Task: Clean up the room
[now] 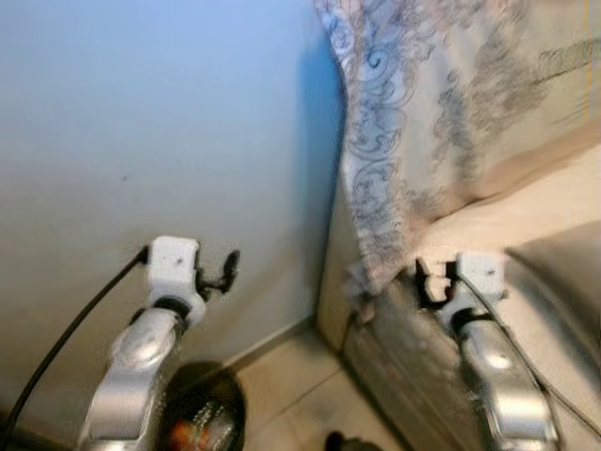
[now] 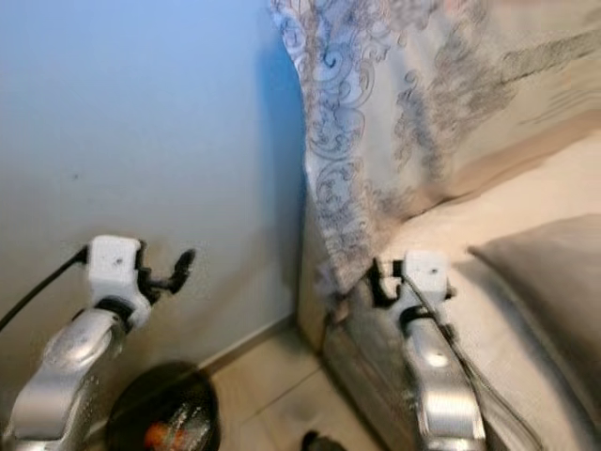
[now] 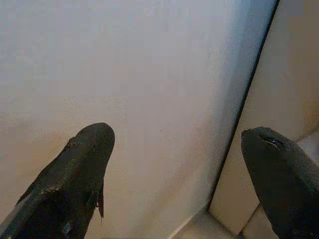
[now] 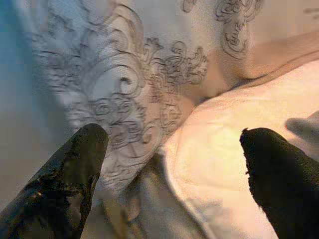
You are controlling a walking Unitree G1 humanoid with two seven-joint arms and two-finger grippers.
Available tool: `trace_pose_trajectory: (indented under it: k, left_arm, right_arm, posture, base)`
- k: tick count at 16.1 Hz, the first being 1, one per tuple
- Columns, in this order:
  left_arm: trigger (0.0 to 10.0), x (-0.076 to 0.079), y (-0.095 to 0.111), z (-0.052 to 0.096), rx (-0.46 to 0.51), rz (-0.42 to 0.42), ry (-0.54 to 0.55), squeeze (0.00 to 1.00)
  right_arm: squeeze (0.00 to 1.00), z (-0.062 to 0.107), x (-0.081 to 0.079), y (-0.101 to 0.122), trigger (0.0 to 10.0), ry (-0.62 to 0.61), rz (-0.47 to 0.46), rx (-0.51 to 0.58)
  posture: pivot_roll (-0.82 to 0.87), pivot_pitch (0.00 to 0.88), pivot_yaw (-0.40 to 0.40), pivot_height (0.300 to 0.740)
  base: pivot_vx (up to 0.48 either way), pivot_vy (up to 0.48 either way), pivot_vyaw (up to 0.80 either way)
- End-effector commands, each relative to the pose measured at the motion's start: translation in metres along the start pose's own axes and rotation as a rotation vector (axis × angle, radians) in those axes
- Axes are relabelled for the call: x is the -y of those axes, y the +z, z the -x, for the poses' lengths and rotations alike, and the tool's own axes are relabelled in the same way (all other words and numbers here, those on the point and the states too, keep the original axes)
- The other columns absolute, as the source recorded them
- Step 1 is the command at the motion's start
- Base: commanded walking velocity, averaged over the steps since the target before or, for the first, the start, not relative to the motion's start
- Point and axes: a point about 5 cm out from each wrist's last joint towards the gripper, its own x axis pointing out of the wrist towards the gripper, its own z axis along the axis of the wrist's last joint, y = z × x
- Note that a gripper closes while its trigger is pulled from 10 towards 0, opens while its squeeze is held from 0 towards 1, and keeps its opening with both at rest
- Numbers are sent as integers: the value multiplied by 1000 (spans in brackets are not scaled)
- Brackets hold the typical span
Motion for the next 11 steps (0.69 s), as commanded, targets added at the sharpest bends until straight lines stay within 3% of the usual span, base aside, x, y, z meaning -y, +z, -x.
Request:
trace_pose_trajectory:
  k: [1, 6, 11]
  left_arm:
    - [10000, 3, 5, -2, 31, -14, -12, 0]
    - [10000, 3, 8, 0, 49, -18, -29, 0]
    - [10000, -3, 15, -2, 94, -13, -9, 0]
  right_arm:
    - [0, 1, 5, 3, 10000, -14, 13, 13]
    - [0, -1, 13, 3, 10000, -44, 20, 11]
    - [0, 3, 2, -1, 10000, -38, 26, 16]
  posture:
    - [64, 0, 43, 740]
    - [52, 0, 39, 740]
    - [56, 0, 29, 740]
  base:
    - [0, 0, -781]
    - [0, 0, -780]
    - [57, 0, -779]
